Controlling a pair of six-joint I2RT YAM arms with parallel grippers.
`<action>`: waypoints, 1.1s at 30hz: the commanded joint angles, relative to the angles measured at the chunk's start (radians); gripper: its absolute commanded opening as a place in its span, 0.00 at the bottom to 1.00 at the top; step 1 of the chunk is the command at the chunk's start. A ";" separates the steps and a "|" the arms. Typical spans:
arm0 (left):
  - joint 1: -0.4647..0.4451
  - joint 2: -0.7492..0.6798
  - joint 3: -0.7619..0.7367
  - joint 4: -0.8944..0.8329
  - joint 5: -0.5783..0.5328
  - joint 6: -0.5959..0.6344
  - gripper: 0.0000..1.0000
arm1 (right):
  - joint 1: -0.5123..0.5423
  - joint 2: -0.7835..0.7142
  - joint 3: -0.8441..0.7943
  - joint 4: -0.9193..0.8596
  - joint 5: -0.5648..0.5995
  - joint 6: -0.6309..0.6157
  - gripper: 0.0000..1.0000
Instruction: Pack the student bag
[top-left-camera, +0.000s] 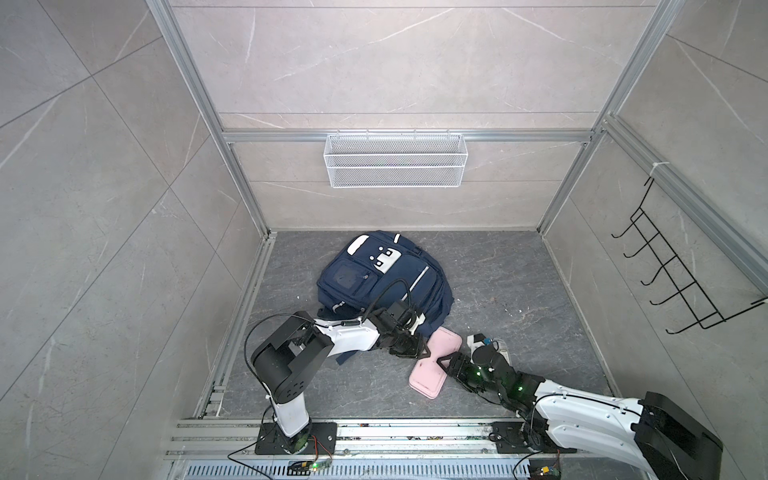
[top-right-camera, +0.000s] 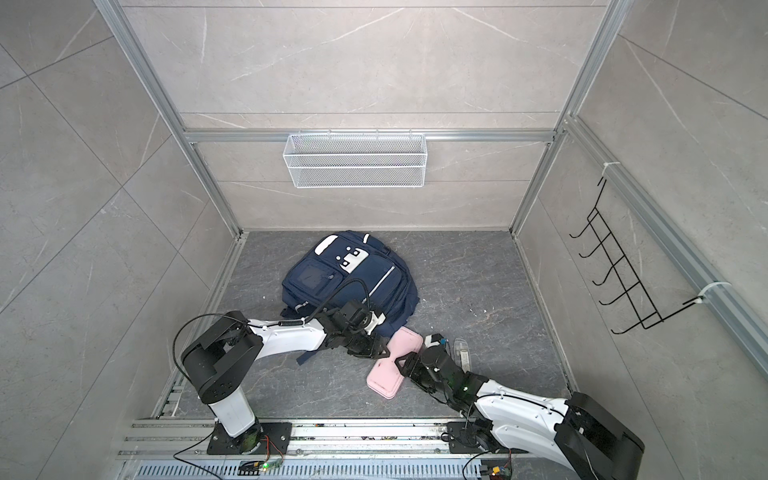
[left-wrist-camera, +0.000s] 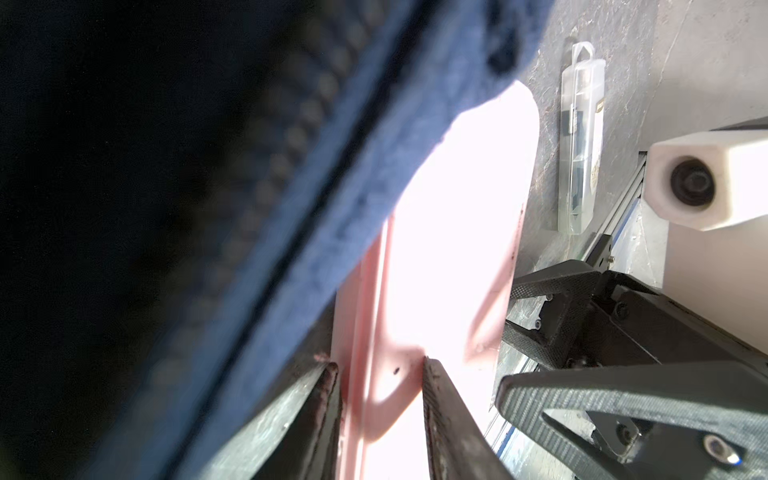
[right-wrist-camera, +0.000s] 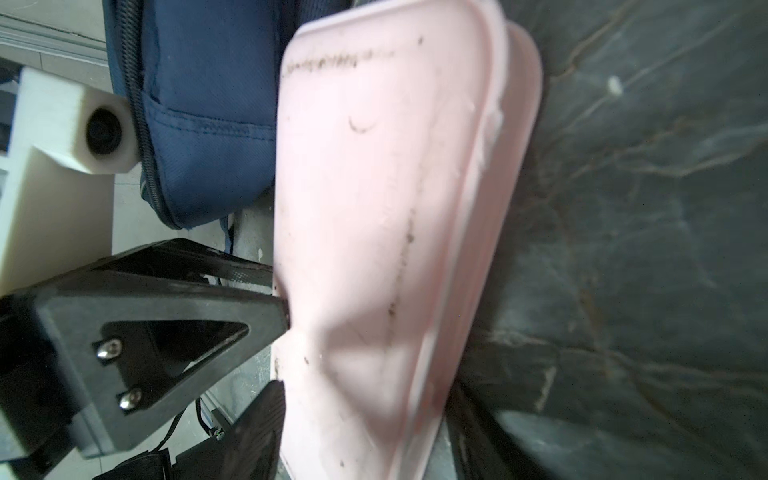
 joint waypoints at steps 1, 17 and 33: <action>-0.002 0.004 -0.014 -0.019 0.010 0.002 0.35 | -0.004 -0.012 -0.031 -0.025 -0.014 0.014 0.65; -0.002 0.010 -0.049 0.045 0.040 -0.039 0.37 | -0.018 -0.112 -0.057 0.059 -0.018 0.021 0.64; 0.004 0.014 -0.056 0.032 0.011 -0.040 0.36 | -0.023 -0.137 -0.051 -0.163 -0.003 -0.004 0.65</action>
